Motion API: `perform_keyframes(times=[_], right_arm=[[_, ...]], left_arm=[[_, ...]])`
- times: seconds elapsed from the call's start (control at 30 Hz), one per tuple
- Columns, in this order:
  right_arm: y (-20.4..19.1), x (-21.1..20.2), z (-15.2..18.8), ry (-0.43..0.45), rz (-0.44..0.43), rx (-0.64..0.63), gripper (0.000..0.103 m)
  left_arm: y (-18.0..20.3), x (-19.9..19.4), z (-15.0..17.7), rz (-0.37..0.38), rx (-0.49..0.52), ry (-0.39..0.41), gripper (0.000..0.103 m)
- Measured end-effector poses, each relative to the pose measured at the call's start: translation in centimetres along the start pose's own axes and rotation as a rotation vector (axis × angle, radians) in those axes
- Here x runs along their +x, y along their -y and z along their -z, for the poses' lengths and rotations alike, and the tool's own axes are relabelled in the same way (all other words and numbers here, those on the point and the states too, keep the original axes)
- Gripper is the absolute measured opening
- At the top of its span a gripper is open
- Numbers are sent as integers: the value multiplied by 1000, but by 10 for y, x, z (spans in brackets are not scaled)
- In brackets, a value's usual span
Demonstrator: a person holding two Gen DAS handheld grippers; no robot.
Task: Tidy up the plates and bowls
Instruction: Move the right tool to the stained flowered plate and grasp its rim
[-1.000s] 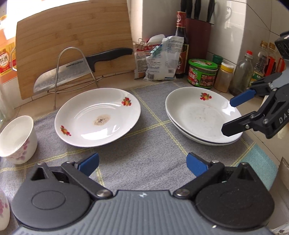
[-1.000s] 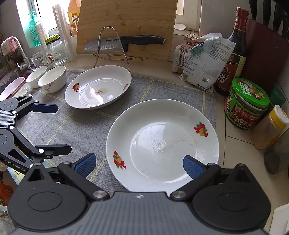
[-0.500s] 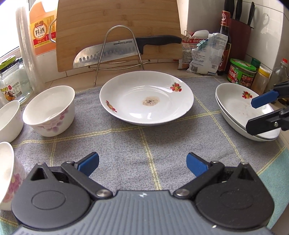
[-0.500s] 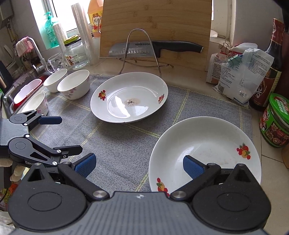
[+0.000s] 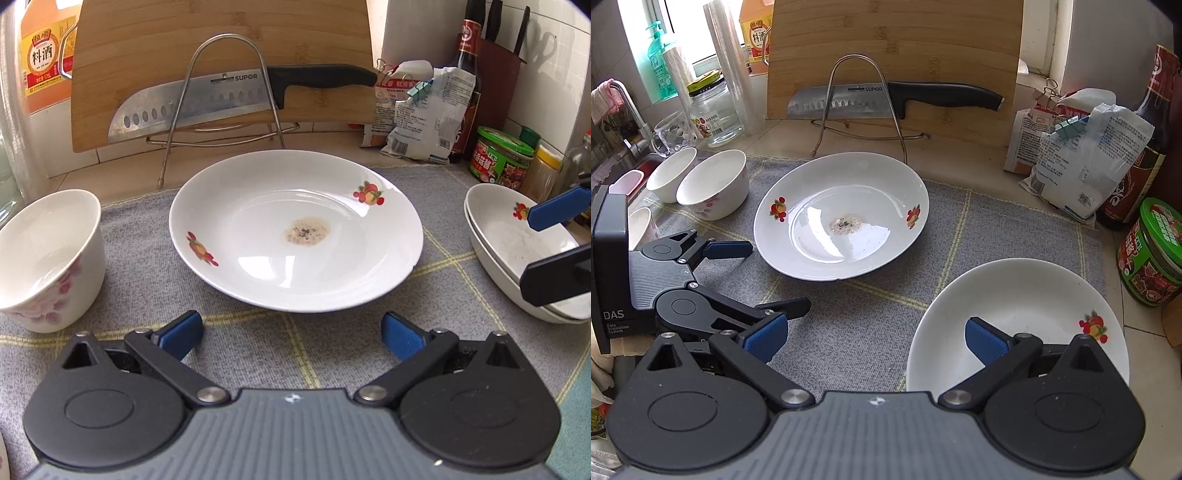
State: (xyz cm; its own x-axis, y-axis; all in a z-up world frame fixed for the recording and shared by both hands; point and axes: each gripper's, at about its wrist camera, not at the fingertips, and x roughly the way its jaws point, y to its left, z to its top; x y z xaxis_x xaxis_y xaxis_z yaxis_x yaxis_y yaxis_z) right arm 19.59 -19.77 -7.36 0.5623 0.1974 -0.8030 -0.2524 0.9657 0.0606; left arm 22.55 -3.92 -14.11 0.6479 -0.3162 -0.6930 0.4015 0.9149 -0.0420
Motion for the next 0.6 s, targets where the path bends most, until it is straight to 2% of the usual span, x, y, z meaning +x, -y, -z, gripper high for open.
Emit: perform_keyframes(times=[0.23, 0.6], right_arm=[[-5, 10, -18, -16, 2, -35, 103], [9, 58, -70, -61, -91, -105, 103]], left_arm=[[0, 7, -4, 29, 103, 0, 102], [-4, 12, -7, 55, 127, 17, 103]])
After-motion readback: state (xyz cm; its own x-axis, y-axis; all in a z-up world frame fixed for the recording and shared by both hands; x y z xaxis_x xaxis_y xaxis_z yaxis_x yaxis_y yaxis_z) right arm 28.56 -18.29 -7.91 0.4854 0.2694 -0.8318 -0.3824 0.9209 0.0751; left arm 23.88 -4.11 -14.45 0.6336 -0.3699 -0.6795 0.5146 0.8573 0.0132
